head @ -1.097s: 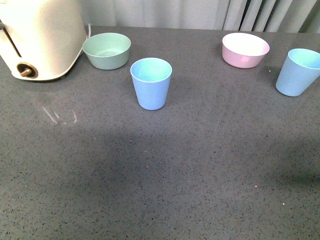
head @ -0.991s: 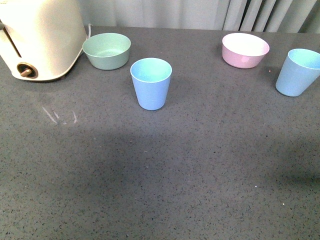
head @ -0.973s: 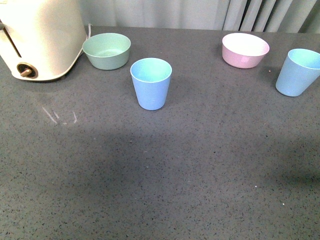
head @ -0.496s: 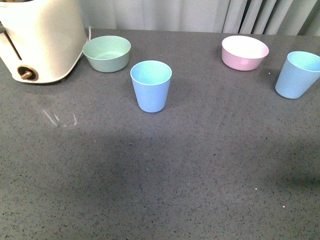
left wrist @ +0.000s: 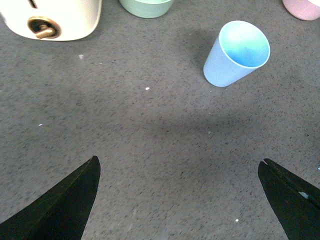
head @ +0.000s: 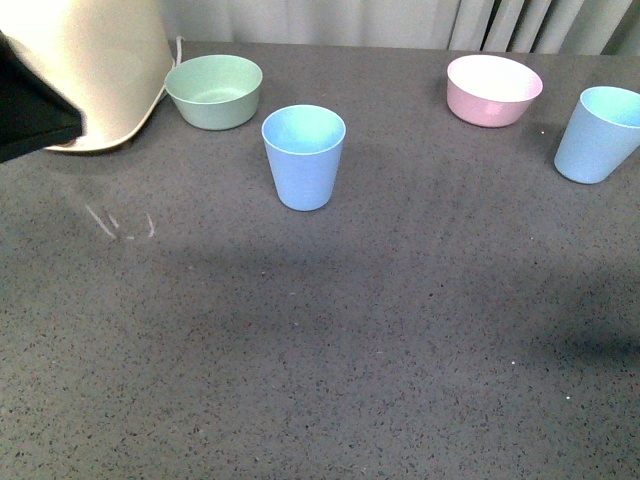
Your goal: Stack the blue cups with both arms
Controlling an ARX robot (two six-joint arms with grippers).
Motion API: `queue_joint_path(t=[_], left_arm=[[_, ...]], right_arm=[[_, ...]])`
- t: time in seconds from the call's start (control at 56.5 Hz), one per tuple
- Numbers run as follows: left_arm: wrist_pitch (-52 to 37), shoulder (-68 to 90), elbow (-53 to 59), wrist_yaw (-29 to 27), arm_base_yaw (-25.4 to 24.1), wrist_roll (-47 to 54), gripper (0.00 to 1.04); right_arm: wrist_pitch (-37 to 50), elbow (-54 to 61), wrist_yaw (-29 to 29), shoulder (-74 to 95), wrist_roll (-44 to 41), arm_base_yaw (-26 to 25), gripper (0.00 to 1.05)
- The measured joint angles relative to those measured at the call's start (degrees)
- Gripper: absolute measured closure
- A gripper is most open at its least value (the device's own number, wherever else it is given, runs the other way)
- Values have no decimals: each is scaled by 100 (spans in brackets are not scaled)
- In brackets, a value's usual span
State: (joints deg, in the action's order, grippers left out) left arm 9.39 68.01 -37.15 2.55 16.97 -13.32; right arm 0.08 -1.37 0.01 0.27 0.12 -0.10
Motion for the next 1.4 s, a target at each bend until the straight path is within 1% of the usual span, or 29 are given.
queue_joint_path(t=[0.035,0.088,0.124,0.301,0.566,0.85,0.973,1.257,1.31,1.363,1.398], left_arm=[[-39,365,-236,-52,122,-63,9],[-55,1012,-629,20,293,-190,9],[-72,1432,-885,-57,398,-225,9],[-2,2800,-1969,-223,605,-273,9],[210,3545,-2796,-369,702,-433,9],[378,4070,-3346,-426,848,-581,9],[483,4354,-3661,-476,835,-654,9],[883,5209,-4656,-603,640,-717,9],[933,5292,-4712,-608,634,-715,12],[957,5377,-4756,-621,632,-715,20],[973,5405,-4774,-612,634,-717,24]], right_arm=[[0,0,0,0,0,0,9],[0,0,0,0,0,0,9],[0,0,0,0,2,0,9],[0,0,0,0,2,0,9],[0,0,0,0,0,0,9],[0,0,0,0,0,0,9],[0,0,0,0,0,0,9],[0,0,0,0,2,0,9],[0,0,0,0,0,0,9],[0,0,-2,0,0,0,9],[0,0,0,0,2,0,9]])
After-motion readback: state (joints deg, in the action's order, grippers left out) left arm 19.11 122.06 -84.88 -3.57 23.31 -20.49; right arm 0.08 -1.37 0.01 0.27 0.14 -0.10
